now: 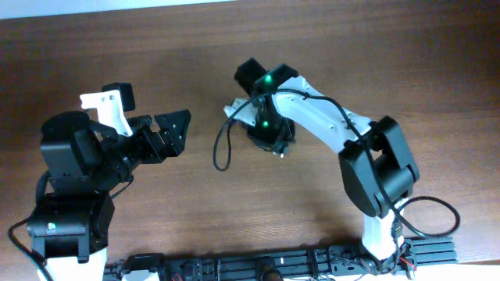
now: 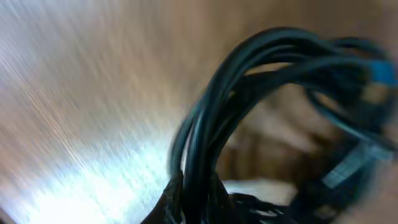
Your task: Untangle cables
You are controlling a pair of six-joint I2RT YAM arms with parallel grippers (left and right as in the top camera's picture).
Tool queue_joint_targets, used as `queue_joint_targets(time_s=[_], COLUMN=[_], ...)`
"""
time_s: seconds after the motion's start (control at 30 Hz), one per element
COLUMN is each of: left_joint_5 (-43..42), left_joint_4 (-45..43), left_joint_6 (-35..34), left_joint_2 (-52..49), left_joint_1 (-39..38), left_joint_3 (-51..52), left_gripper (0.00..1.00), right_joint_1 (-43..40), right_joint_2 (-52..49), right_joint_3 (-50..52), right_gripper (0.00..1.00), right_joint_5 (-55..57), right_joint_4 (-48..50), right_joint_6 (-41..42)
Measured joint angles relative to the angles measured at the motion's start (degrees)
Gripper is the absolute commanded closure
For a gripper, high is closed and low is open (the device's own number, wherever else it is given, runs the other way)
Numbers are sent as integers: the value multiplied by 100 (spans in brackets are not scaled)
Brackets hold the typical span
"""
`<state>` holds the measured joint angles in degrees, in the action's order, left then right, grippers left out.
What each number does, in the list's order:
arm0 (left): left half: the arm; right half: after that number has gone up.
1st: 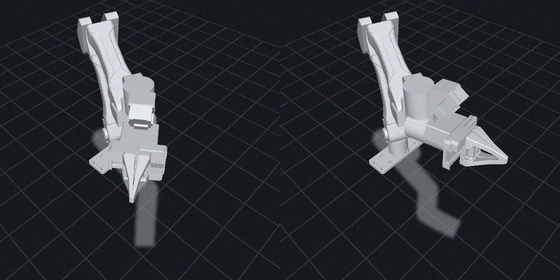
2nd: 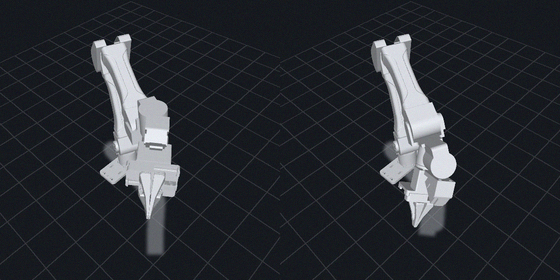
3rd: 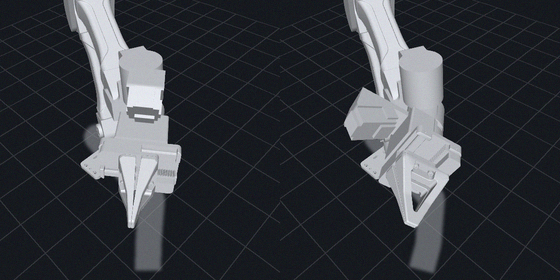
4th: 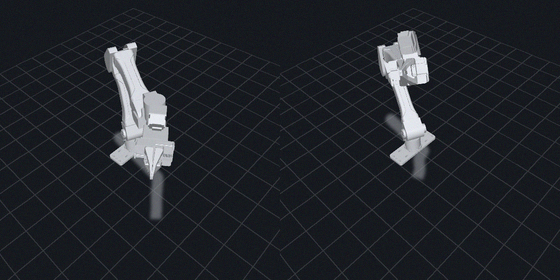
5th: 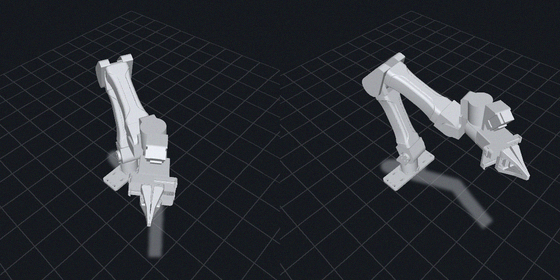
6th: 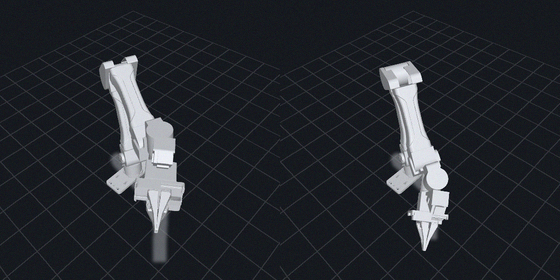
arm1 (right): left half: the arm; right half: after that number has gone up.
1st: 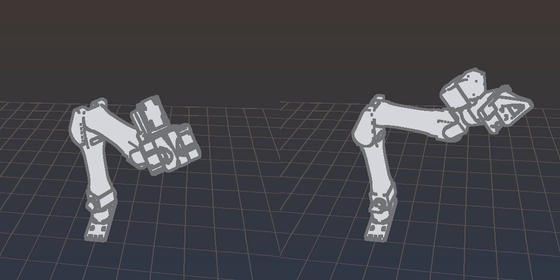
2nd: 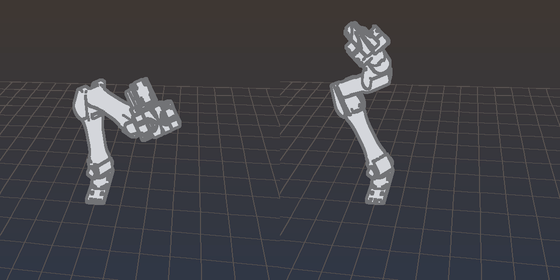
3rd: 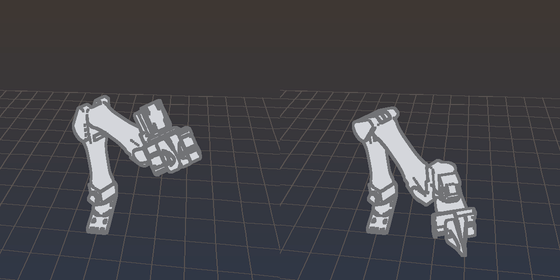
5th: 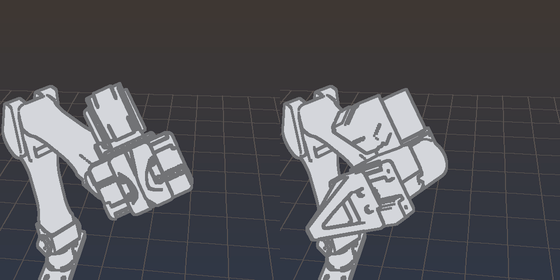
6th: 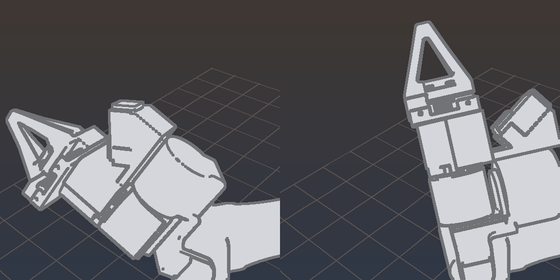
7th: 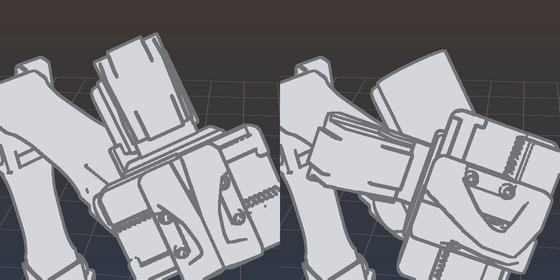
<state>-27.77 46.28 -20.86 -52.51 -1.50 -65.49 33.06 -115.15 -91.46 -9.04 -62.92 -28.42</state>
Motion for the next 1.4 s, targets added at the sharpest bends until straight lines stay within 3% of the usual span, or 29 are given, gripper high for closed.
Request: queue_joint_targets(time_s=[0.2,0.63,0.93,1.13,1.4], left_joint_5=[37,208,-778,-1825,-2498], left_joint_4=[153,175,-50,-387,-601], left_joint_6=[188,955,1731,1832,1832], left_joint_2=[0,-551,-1003,-1003,-1003], left_joint_1=[0,0,0,0,0], left_joint_3=[0,0,0,0,0], left_gripper=[1,1,1,1,1], right_joint_1=[0,0,-2,-2,-2], right_joint_2=[765,2629,3873,3952,3952], right_joint_3=[-651,-686,-695,-702,-702], right_gripper=[96,96,96,96,96], right_joint_5=[0,-398,-1220,-1956,-2337], right_joint_4=[-33,-92,44,166,310], right_joint_6=[472,892,1091,1222,1298])
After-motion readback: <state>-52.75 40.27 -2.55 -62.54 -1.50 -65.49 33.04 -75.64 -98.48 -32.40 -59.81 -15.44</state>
